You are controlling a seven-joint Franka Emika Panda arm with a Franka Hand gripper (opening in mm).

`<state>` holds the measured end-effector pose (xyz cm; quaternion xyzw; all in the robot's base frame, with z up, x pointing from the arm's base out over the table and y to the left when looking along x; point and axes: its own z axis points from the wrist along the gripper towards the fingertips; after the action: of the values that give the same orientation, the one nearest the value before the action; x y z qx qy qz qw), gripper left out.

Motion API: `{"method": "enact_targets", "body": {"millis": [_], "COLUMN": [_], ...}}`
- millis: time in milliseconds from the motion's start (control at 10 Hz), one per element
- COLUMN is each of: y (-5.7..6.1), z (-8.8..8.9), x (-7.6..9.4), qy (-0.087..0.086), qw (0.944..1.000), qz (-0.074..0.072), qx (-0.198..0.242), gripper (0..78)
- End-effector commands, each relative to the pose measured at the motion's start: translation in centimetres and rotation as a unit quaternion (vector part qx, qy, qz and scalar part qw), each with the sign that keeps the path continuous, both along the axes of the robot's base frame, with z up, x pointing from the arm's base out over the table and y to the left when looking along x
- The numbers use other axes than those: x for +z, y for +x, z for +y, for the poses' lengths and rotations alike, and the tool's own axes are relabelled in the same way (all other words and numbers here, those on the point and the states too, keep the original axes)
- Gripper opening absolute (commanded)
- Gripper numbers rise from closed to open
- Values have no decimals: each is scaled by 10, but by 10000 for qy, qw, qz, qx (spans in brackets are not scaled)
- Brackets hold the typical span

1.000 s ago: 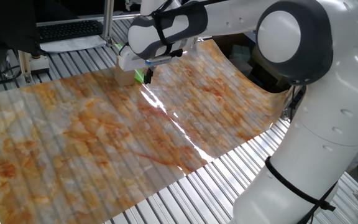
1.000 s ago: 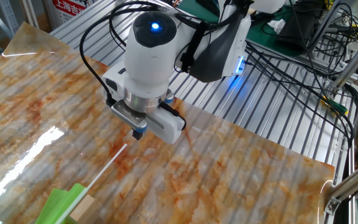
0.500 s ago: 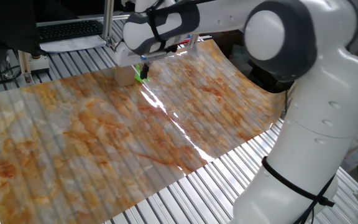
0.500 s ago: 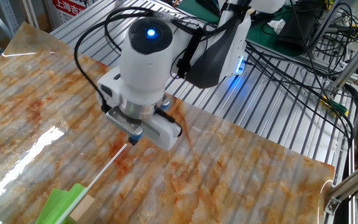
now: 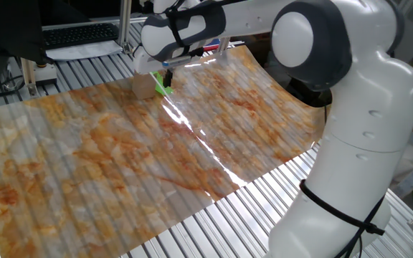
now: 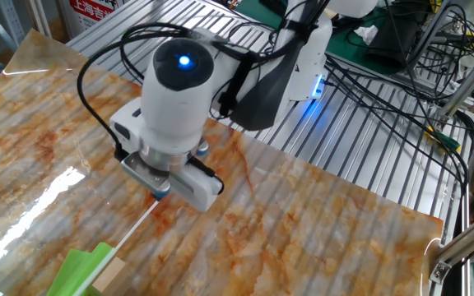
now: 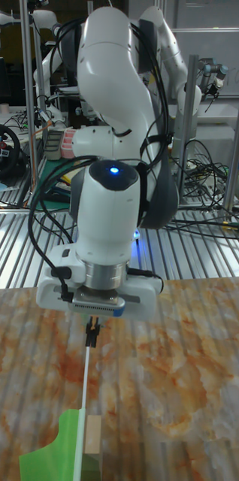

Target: Wave the flag

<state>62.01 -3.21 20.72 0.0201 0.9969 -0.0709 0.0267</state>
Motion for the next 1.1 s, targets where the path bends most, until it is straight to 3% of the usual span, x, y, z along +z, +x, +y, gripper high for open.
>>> {"method": "enact_targets", "body": {"millis": [100, 200, 400, 600, 1100], "y": [10, 12, 26, 28, 30], "z": [-4, -5, -18, -21, -21], "x": [-13, -14, -19, -22, -29], "qy": [119, 134, 188, 327, 435], "qw": [9999, 9998, 9996, 9994, 9990], "qz": [-79, -76, -62, -77, -116], "qx": [61, 82, 178, 121, 13], "gripper": [0, 0, 0, 0, 0]}}
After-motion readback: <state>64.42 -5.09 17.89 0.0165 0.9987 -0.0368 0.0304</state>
